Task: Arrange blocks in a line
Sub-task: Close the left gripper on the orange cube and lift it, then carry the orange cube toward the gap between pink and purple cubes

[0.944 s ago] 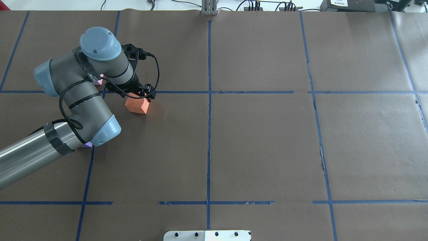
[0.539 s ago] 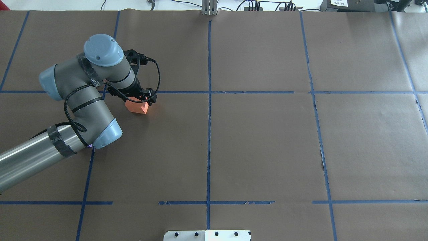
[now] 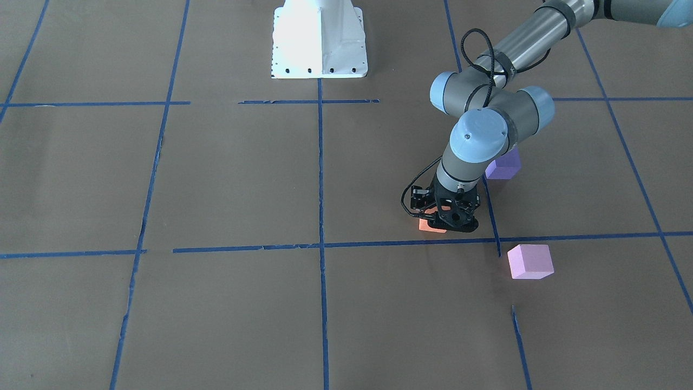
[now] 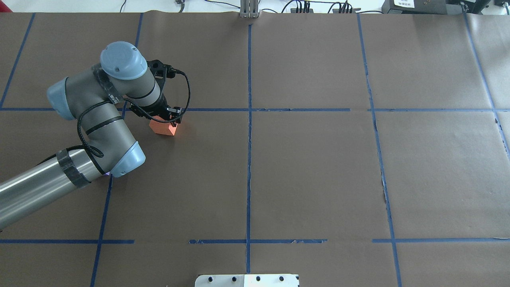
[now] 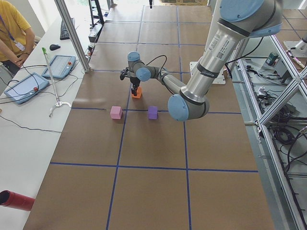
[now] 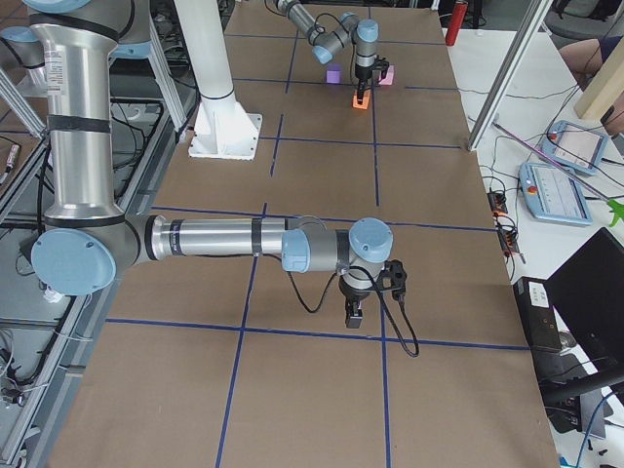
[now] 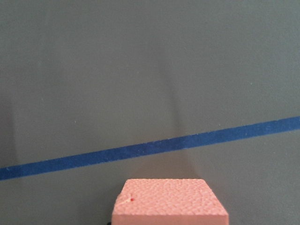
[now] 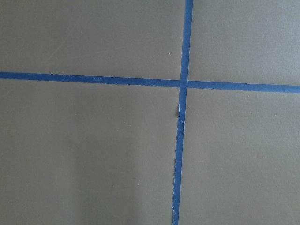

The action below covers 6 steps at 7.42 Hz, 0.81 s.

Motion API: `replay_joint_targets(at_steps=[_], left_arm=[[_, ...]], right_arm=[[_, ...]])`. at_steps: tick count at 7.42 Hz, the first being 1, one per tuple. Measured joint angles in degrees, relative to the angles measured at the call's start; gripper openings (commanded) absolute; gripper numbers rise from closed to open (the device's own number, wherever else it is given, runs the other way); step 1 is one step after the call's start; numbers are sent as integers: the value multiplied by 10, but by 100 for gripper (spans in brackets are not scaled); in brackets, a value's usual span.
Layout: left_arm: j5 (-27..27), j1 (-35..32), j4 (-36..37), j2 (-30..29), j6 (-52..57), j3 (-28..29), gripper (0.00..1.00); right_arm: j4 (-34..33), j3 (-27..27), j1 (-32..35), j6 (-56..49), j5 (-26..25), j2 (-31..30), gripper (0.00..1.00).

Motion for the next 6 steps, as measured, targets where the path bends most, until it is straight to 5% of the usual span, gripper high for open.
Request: replay_joint_targets(at_steps=[3, 6], left_arm=[[-17, -45, 38, 6, 5, -62, 22], [-40, -96, 44, 87, 8, -112, 22]], right_arm=[[0, 0, 0, 0, 0, 0, 100], [0, 0, 0, 0, 0, 0, 100]])
